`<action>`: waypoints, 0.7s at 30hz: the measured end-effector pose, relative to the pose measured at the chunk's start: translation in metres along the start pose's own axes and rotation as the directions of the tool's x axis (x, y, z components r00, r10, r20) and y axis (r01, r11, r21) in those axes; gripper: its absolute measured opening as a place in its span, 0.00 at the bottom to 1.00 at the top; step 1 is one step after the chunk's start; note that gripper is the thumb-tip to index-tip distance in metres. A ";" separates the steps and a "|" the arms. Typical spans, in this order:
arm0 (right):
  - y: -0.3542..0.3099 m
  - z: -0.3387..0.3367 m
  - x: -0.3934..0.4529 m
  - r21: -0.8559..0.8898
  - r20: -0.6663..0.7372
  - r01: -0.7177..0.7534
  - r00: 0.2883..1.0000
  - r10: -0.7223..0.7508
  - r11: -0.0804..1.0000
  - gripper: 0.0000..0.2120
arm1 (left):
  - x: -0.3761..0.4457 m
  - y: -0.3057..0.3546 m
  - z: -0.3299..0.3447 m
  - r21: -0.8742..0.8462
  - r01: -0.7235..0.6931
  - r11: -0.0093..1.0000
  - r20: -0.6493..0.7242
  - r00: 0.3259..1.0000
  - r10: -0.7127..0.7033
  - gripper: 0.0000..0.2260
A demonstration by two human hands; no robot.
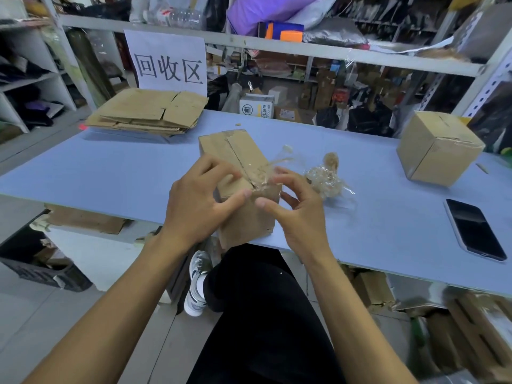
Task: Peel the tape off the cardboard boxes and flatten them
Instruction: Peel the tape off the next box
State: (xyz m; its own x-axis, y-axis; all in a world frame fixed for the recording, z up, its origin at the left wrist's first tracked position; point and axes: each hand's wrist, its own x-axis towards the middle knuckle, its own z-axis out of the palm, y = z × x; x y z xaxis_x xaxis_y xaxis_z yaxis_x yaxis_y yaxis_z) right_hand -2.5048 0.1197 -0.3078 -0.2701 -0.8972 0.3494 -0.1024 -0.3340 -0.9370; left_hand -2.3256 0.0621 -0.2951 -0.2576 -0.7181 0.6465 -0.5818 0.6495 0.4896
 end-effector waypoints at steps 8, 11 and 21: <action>0.000 0.000 0.011 -0.031 -0.109 0.000 0.994 -0.003 1.000 0.15 | -0.009 -0.005 0.006 -0.100 0.042 0.994 -0.093 0.994 -0.051 0.15; -0.012 -0.012 0.023 0.008 -0.044 -0.041 0.998 0.041 0.999 0.14 | -0.008 -0.004 0.007 -0.134 0.045 0.990 -0.069 0.996 -0.055 0.16; 0.000 -0.013 0.007 -0.016 -0.050 -0.162 0.986 0.161 0.987 0.10 | -0.009 0.011 0.014 -0.150 0.173 0.973 -0.074 0.980 -0.186 0.12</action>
State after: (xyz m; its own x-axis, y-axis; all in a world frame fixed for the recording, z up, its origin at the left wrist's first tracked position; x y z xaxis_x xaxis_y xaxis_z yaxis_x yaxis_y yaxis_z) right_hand -2.5197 0.1170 -0.3053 -0.3303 -0.9239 0.1933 -0.0728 -0.1793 -0.9811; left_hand -2.3409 0.0718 -0.3037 -0.0868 -0.8057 0.5859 -0.4952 0.5452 0.6764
